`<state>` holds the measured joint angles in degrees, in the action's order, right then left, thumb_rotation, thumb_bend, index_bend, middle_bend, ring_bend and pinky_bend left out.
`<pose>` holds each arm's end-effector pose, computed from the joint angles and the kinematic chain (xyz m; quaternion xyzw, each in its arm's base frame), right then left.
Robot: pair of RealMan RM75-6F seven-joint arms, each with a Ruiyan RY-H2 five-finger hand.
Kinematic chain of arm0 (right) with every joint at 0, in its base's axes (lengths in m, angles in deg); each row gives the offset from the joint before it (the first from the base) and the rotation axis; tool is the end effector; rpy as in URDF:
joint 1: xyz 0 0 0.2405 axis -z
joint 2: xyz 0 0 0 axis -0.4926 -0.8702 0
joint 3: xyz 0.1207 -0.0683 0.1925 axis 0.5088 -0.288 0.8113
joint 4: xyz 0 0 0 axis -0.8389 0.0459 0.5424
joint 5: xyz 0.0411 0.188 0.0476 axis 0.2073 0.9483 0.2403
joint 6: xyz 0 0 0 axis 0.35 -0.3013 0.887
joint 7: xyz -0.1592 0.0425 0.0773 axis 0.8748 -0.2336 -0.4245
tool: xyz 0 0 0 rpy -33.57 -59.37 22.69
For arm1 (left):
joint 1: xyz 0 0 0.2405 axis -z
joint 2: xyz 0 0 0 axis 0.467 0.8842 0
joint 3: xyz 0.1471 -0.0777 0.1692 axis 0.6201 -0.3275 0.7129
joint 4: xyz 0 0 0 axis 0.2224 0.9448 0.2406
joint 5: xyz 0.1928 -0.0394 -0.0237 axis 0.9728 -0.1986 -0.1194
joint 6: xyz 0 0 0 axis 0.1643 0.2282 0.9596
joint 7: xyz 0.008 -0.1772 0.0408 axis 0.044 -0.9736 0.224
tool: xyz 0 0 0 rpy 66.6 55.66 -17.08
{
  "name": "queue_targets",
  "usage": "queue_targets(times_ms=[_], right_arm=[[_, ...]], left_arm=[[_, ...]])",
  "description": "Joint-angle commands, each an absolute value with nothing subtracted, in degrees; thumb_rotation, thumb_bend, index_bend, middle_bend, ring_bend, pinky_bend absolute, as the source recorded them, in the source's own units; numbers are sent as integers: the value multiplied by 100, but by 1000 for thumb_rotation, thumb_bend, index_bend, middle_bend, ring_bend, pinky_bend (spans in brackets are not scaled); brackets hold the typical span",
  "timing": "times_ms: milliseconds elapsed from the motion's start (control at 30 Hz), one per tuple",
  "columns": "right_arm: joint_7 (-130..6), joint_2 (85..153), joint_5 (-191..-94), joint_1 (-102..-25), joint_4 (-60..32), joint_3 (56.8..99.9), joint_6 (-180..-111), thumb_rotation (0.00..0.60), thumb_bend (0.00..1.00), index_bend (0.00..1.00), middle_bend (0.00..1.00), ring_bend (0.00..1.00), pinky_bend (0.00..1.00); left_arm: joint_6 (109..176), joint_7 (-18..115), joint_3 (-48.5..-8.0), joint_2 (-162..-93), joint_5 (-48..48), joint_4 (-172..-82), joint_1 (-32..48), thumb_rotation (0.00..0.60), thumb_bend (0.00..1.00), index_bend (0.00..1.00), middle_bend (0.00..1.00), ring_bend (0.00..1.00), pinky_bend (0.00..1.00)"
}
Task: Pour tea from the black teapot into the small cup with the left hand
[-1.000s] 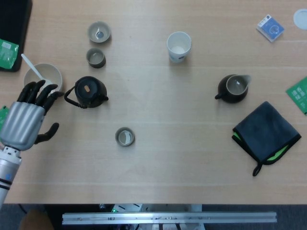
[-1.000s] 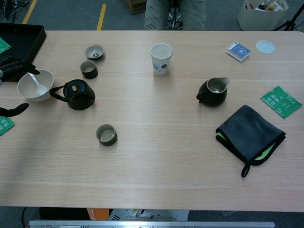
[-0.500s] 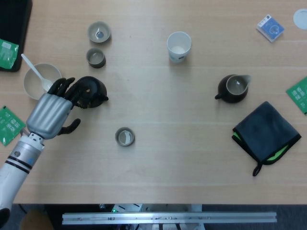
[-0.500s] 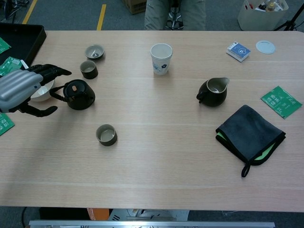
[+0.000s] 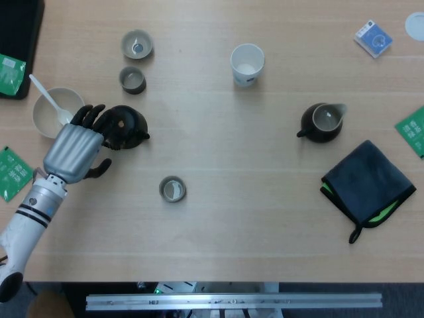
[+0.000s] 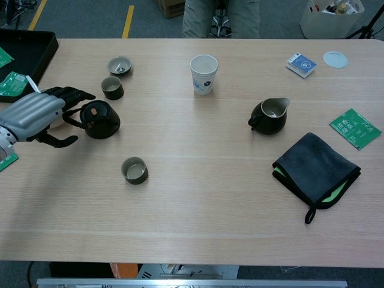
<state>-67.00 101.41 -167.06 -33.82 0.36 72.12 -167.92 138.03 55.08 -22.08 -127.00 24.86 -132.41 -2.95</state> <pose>-0.2943 -0.2184 0.1645 0.5729 -0.3992 0.4259 0.5753 -0.2391 0.2952 0.0085 -0.7616 -0.3599 -0.3184 0.4348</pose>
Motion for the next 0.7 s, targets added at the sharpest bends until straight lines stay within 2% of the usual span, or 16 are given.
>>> queue_targets(times_ms=[33,300,700], right_arm=[[-6696,10137,-16704,-3377,43,7206,-16790,600,10,471,389,268,283],[-6664,10137,-16715,-3381,77,7203,-16784,600,10,471,389,268,283],[-6710,10160,-16720,-3351,50,7191,-16824,600,10,471,389,268,283]], left_arm=[[13856,5339,-2207,-12925,2534,-12812,-220,600,311,90,123,79,88],[14031,5029,-2293,-13153,2531,-12256,-135,600,311,137,165,116,88],[14096,4873,-2621,-13155,2372,-12197,159,600,310,163,200,137,91]])
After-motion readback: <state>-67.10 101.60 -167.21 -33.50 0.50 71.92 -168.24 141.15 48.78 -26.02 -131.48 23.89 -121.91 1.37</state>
